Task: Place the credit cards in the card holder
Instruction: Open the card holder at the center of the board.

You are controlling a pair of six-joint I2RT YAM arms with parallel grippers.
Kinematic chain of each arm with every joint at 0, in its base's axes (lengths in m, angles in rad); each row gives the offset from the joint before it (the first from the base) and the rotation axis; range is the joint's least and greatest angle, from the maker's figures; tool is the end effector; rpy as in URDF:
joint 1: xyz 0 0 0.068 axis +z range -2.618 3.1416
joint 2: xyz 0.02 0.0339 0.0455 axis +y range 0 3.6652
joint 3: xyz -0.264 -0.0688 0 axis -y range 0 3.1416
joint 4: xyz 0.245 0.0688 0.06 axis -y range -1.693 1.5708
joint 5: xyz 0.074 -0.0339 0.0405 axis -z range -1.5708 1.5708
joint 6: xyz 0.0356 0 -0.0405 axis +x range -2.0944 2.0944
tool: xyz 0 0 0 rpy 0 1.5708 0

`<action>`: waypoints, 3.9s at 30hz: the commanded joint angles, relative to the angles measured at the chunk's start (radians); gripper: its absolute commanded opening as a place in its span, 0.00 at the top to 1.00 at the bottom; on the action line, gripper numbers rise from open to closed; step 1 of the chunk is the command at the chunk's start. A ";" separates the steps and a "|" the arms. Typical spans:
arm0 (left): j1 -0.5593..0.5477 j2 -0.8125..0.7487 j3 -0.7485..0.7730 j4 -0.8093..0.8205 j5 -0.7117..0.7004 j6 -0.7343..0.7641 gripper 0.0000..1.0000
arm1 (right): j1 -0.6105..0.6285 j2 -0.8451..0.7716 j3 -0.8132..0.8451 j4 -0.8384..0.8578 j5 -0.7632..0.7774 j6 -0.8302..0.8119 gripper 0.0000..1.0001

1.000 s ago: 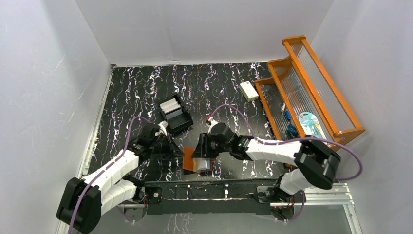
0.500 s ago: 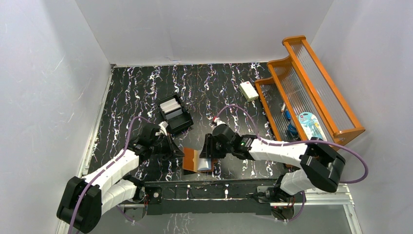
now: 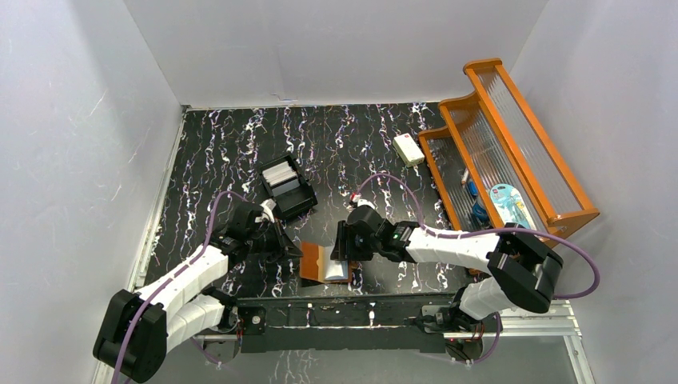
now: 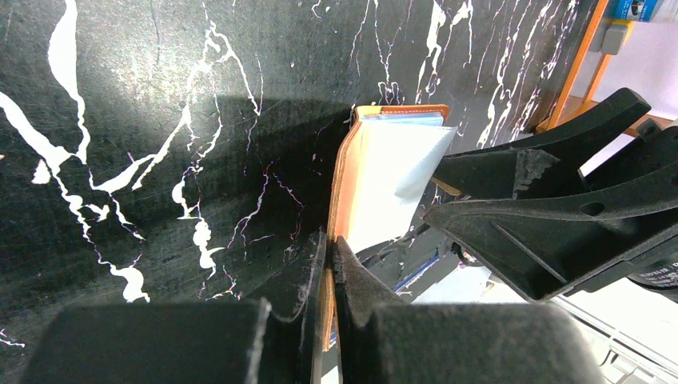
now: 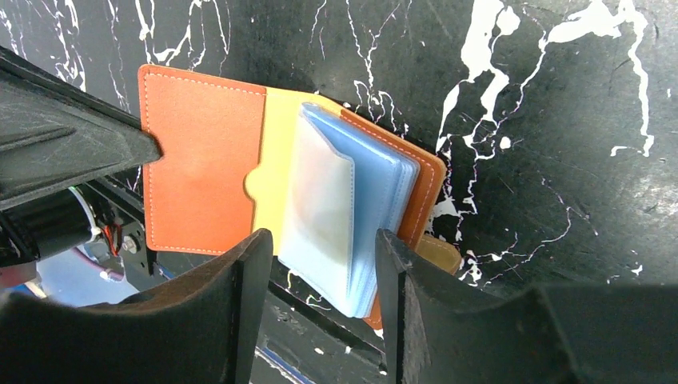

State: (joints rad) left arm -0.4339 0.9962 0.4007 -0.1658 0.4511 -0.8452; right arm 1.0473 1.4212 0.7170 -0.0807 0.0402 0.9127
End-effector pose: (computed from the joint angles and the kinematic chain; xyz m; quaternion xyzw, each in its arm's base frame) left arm 0.1657 -0.0939 0.1742 -0.0967 0.8950 -0.3940 0.1853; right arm 0.1431 0.2450 0.1842 -0.0544 0.9220 0.3076 0.2287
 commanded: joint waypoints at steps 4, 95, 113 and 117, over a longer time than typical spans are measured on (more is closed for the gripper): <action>-0.001 -0.001 0.004 -0.030 0.003 0.012 0.97 | -0.001 0.015 0.015 0.067 -0.037 -0.007 0.41; 0.016 0.064 0.476 -0.481 -0.444 0.159 0.56 | 0.051 0.241 0.289 -0.193 0.043 0.002 0.43; 0.096 0.193 0.590 -0.200 -0.311 0.882 0.53 | 0.078 0.404 0.418 -0.336 0.086 0.149 0.40; 0.096 0.307 0.622 -0.187 -0.300 0.996 0.51 | 0.084 0.432 0.438 -0.360 0.097 0.146 0.40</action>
State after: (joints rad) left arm -0.3412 1.2221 1.0000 -0.4194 0.1154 -0.0544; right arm 1.1172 1.7966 1.1412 -0.3771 0.0917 1.0412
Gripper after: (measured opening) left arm 0.484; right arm 0.599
